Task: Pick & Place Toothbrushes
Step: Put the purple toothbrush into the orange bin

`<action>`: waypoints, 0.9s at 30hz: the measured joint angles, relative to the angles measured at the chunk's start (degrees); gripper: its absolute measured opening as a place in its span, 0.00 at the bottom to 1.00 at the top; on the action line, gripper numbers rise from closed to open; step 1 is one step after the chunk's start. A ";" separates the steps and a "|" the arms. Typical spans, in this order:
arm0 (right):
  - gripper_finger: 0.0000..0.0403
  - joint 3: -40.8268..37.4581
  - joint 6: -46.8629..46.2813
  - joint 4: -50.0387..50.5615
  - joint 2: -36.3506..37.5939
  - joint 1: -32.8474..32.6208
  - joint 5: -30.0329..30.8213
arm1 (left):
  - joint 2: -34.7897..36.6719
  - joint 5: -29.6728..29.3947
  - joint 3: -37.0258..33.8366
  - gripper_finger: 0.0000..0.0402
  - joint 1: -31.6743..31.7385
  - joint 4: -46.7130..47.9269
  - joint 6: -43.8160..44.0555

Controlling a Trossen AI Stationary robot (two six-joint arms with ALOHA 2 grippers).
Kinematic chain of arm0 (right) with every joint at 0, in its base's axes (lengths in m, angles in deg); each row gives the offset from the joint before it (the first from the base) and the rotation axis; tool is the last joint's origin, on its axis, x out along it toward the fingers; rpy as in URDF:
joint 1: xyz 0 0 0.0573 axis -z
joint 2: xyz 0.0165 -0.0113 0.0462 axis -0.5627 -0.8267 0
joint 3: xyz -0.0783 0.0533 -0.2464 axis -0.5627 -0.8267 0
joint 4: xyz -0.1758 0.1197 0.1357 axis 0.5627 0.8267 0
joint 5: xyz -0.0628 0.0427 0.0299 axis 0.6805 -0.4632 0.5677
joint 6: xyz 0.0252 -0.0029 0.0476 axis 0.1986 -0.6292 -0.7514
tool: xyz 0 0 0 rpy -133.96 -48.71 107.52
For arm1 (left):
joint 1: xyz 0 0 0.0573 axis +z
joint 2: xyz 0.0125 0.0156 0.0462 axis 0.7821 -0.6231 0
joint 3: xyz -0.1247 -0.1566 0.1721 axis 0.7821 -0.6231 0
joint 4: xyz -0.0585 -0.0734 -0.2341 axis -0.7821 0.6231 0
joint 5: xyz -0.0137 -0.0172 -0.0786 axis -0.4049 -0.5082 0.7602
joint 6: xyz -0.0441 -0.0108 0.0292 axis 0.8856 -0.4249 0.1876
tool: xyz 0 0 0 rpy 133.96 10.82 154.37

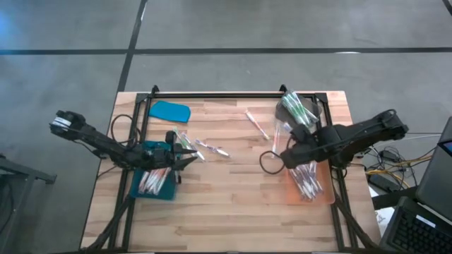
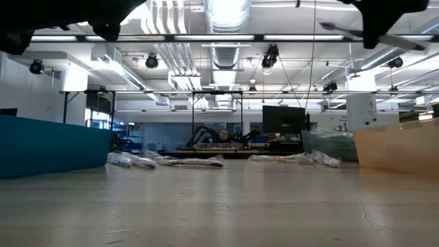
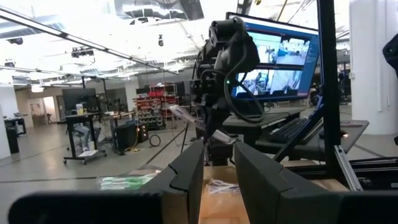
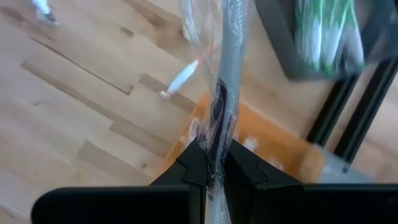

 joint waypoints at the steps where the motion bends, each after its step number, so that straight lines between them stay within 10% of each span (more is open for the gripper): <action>1: 0.06 -1.00 -2.11 -0.02 0.65 -0.53 -0.48 | 0.00 0.01 0.00 0.24 0.00 0.07 0.00; 27: 0.06 -27.59 -11.07 -19.09 4.07 -2.19 -20.05 | 0.00 0.00 0.00 0.24 0.02 1.37 -0.02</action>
